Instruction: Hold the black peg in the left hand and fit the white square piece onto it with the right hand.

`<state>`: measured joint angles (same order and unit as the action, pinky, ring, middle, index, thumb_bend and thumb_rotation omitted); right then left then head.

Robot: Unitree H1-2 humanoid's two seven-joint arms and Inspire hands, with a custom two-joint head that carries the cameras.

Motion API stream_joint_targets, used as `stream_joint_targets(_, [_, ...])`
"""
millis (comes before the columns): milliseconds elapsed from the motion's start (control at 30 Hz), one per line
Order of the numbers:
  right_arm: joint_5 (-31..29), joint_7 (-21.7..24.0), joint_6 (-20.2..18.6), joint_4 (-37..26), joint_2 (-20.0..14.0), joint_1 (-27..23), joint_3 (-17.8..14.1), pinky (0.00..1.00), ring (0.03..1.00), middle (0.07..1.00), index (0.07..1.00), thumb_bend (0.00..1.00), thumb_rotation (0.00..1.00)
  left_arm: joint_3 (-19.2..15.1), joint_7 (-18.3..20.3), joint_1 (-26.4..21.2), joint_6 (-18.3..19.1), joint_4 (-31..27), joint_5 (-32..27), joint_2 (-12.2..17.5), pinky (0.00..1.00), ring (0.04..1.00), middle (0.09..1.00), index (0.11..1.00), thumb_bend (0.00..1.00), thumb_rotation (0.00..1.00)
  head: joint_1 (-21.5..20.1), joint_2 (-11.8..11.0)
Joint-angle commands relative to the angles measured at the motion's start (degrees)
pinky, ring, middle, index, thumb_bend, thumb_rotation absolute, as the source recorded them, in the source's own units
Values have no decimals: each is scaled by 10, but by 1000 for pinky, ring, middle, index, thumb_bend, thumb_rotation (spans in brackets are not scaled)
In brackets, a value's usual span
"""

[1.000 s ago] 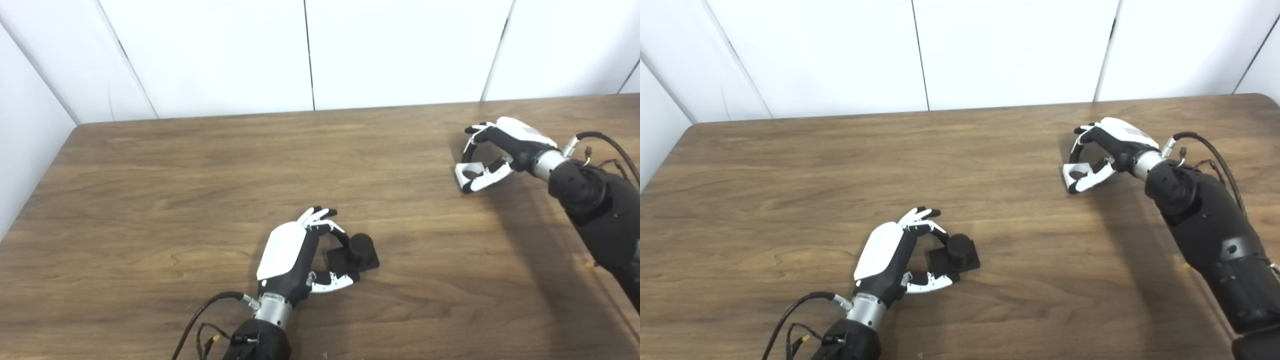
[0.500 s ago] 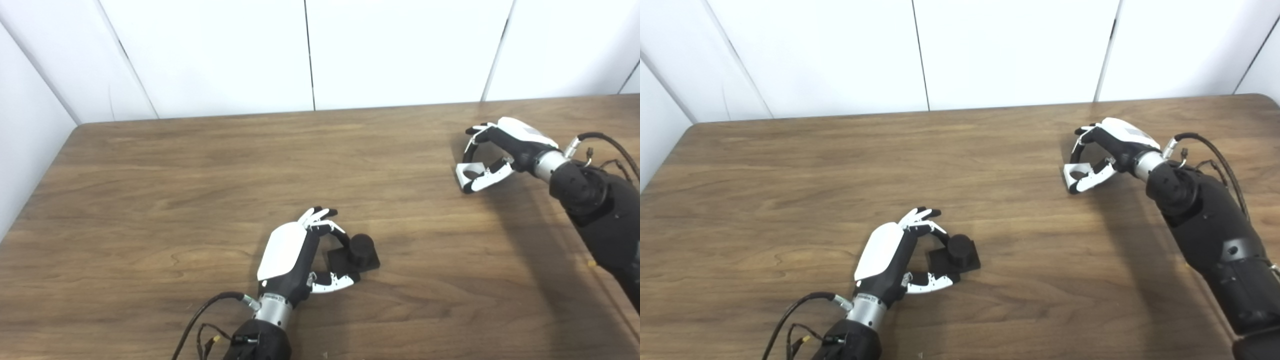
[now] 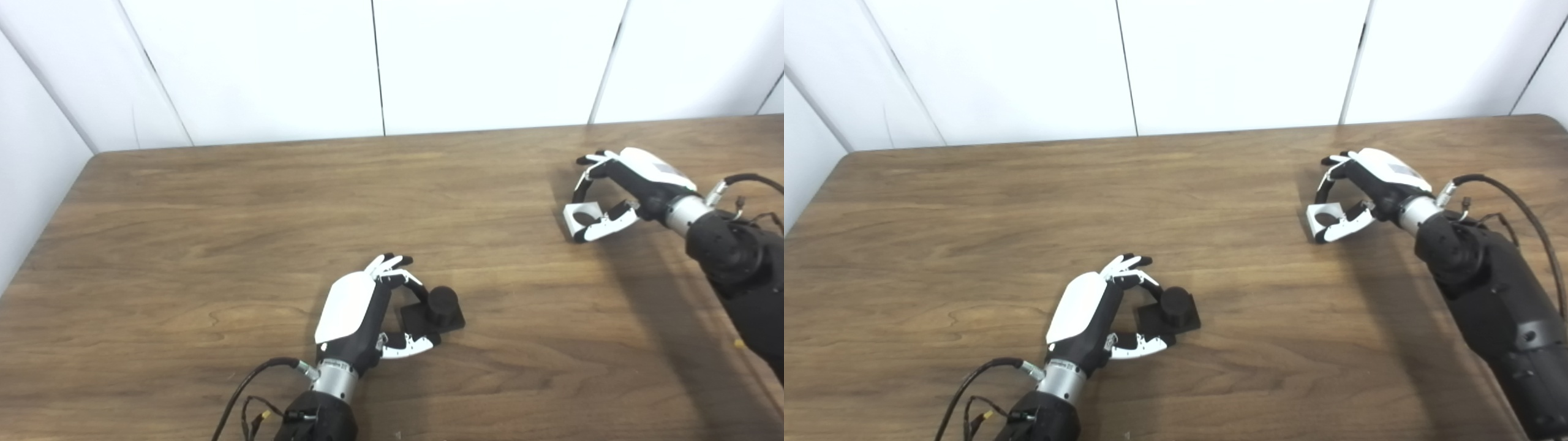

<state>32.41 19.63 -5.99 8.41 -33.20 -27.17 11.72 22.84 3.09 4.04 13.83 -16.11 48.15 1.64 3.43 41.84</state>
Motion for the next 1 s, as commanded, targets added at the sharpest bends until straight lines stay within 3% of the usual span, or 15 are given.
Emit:
stream_joint_targets(0, [-3,5,-2,-54,-19,-12,-12,1000,999,924,488,525,143,5,17,4,9,-2,2,1,808,936,872,493,502,71,0,1])
stream_joint_targets(567, [-23,77,-41,-270,-16,26,-19,1000,1000,927,488,526,144,5,26,-1,6,-4,2,5,816,936,872,493,503,70,-3,1])
stream_joint_targets(967, [-39,112,-44,-360,15,27,-3,1000,1000,919,489,525,144,5,22,-3,6,1,3,1,809,930,867,492,504,68,0,1])
